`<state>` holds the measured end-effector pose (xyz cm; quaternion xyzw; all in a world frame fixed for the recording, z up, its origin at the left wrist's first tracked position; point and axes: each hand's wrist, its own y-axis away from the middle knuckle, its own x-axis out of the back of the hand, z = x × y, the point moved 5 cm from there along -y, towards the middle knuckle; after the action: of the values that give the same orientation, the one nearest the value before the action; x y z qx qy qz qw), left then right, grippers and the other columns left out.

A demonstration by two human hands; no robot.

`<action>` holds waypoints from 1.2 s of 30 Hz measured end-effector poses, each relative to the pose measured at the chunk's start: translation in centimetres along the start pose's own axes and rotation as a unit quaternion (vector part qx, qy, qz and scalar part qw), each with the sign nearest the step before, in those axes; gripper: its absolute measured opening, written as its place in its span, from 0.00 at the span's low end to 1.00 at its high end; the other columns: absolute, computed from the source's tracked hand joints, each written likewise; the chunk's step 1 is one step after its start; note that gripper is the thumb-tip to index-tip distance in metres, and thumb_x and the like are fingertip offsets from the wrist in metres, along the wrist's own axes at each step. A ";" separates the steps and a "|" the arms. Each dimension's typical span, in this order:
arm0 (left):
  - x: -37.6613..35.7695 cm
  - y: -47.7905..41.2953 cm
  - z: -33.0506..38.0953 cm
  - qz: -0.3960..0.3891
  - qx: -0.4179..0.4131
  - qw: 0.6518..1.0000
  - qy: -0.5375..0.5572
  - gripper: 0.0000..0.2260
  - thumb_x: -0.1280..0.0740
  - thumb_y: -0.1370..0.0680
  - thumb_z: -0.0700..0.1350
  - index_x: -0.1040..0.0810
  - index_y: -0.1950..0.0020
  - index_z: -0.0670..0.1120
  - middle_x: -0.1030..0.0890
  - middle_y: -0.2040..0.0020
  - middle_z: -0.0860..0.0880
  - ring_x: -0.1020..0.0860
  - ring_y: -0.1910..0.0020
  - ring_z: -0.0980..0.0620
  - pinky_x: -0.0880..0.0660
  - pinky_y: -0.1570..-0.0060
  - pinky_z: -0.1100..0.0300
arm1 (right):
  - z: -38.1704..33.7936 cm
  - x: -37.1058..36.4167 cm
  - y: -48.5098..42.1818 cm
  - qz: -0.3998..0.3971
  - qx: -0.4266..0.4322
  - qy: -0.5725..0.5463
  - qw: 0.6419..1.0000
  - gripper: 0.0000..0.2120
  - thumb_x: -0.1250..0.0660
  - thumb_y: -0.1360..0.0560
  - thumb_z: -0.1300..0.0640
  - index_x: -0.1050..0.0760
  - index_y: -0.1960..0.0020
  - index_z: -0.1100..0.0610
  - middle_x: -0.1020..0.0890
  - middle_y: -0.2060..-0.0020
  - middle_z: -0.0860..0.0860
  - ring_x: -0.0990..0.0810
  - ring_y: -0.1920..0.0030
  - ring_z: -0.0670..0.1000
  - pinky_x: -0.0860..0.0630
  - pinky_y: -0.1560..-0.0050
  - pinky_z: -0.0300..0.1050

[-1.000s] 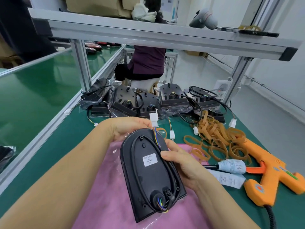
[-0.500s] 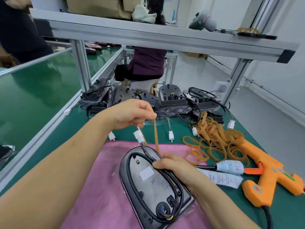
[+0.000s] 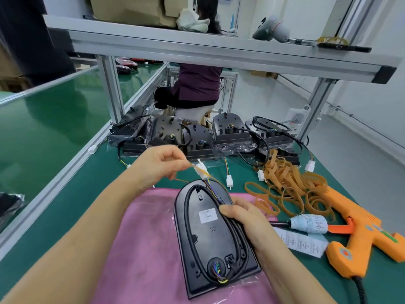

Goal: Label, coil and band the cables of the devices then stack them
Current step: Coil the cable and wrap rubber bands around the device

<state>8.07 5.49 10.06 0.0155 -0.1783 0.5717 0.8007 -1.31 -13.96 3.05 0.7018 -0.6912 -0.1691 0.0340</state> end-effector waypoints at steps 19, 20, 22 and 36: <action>-3.3 7.0 1.4 0.060 -0.194 0.946 -0.254 0.15 0.37 0.26 0.58 0.20 0.60 0.47 0.21 0.70 0.52 0.24 0.70 0.52 0.26 0.68 0.56 | -0.5 0.7 0.9 0.028 0.025 -0.067 0.997 0.06 0.29 0.33 0.64 0.22 0.57 0.61 0.17 0.67 0.57 0.19 0.71 0.52 0.24 0.73 0.39; -2.7 7.1 0.5 0.083 -0.159 0.964 -0.196 0.15 0.35 0.27 0.59 0.22 0.62 0.48 0.22 0.71 0.52 0.26 0.72 0.53 0.28 0.68 0.59 | -0.7 0.7 0.9 0.025 0.028 -0.075 0.997 0.10 0.28 0.37 0.63 0.21 0.56 0.61 0.16 0.67 0.57 0.18 0.70 0.52 0.24 0.73 0.39; -2.4 7.4 -0.9 0.113 -0.098 0.982 -0.117 0.14 0.28 0.29 0.58 0.25 0.65 0.49 0.26 0.73 0.51 0.31 0.74 0.56 0.33 0.70 0.66 | -1.2 1.0 0.8 0.044 0.041 -0.082 0.995 0.18 0.27 0.43 0.63 0.21 0.53 0.60 0.15 0.65 0.56 0.17 0.69 0.52 0.23 0.73 0.40; -5.7 6.6 4.8 0.035 -0.229 0.893 -0.387 0.11 0.37 0.27 0.54 0.24 0.65 0.50 0.28 0.68 0.54 0.29 0.64 0.54 0.36 0.51 0.57 | -1.0 0.9 0.3 0.077 0.077 0.045 0.993 0.10 0.30 0.28 0.60 0.25 0.48 0.56 0.16 0.68 0.45 0.18 0.66 0.44 0.25 0.70 0.36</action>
<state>-0.92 1.52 11.65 0.0453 -0.6004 0.4914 0.6294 -1.36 -15.08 3.92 0.6541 -0.7517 -0.0804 0.0240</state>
